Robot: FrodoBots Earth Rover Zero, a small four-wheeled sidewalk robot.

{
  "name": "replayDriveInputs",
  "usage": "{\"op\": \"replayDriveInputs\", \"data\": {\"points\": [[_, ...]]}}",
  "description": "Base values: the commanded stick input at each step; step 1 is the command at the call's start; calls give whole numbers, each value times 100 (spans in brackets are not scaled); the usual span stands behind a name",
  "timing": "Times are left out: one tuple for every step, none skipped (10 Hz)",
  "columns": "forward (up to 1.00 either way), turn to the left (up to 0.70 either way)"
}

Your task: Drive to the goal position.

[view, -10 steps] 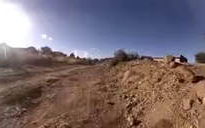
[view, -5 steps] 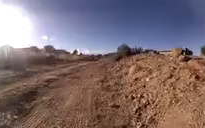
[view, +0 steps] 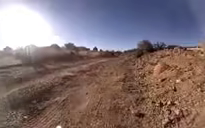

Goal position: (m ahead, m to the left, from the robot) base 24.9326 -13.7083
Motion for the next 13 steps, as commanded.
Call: {"op": "replayDriveInputs", "data": {"points": [[50,0],[50,0],[50,0],[50,0],[50,0],[50,0],[50,0],[50,0],[50,0],[50,0],[50,0],[50,0],[50,0]]}}
